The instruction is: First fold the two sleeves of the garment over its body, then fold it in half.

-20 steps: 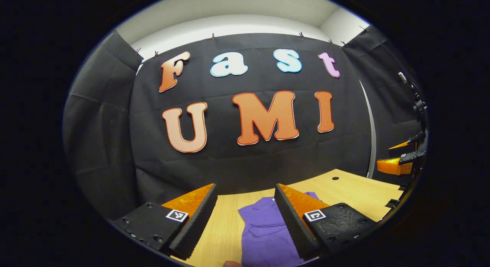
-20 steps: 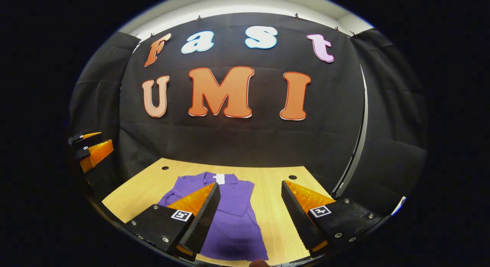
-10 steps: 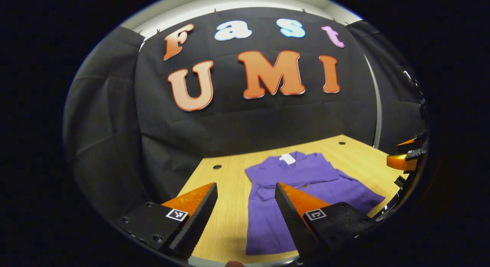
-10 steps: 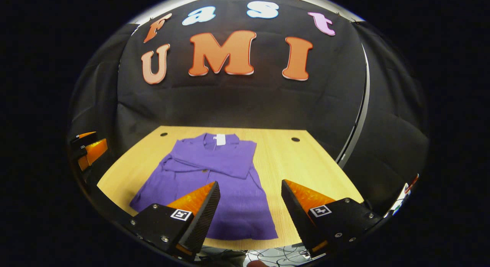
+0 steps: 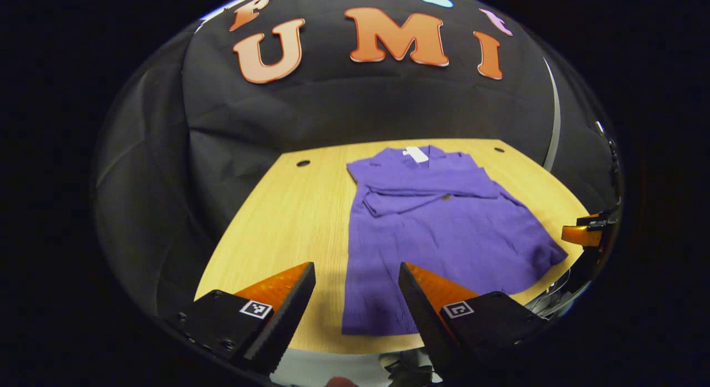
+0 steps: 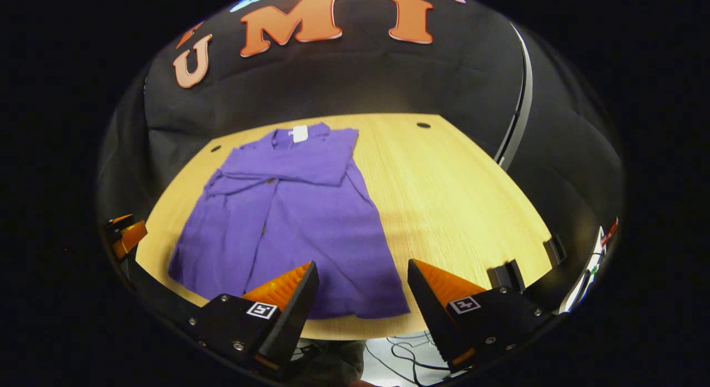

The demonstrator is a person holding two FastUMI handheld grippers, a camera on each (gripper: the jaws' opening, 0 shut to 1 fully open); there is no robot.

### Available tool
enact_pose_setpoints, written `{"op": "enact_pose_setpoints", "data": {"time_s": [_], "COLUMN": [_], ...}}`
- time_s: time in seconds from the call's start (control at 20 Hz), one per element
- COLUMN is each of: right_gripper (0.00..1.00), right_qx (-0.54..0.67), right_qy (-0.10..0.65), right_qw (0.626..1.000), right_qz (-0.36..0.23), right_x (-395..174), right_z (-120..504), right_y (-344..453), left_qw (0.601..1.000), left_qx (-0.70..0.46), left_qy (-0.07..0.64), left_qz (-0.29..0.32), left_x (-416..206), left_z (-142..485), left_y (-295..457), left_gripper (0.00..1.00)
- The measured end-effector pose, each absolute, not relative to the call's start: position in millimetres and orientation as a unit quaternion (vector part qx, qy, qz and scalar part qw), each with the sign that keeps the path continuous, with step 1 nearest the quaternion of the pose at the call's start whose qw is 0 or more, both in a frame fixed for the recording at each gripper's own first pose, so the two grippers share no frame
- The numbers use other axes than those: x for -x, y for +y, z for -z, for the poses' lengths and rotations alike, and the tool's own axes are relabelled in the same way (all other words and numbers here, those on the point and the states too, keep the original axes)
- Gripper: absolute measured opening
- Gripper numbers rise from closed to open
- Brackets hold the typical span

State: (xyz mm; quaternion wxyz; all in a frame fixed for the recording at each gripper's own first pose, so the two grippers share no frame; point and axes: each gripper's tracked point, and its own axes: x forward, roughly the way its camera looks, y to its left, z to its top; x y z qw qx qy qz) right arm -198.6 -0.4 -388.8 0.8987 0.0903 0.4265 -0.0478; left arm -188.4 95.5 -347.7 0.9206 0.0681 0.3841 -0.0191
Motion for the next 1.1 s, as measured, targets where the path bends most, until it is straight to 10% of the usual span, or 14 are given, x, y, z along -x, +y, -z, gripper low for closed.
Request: {"op": "enact_pose_setpoints", "data": {"time_s": [0.8, 1.1], "right_gripper": [0.96, 0.82], "right_qx": [-0.081, -0.104], "right_qy": [0.543, 0.572], "right_qw": [0.835, 0.814], "right_qz": [0.028, 0.023], "right_x": [214.6, 215.4], "right_z": [451.4, 455.6], "right_y": [6.9, 15.5], "left_qw": [0.800, 0.750], "left_qx": [-0.001, -0.009], "left_qy": [0.600, 0.661], "left_qz": [0.005, 0.016], "left_x": [180.0, 173.7], "left_z": [427.2, 434.1], "left_y": [121.0, 118.0], "left_gripper": [0.97, 0.96]}}
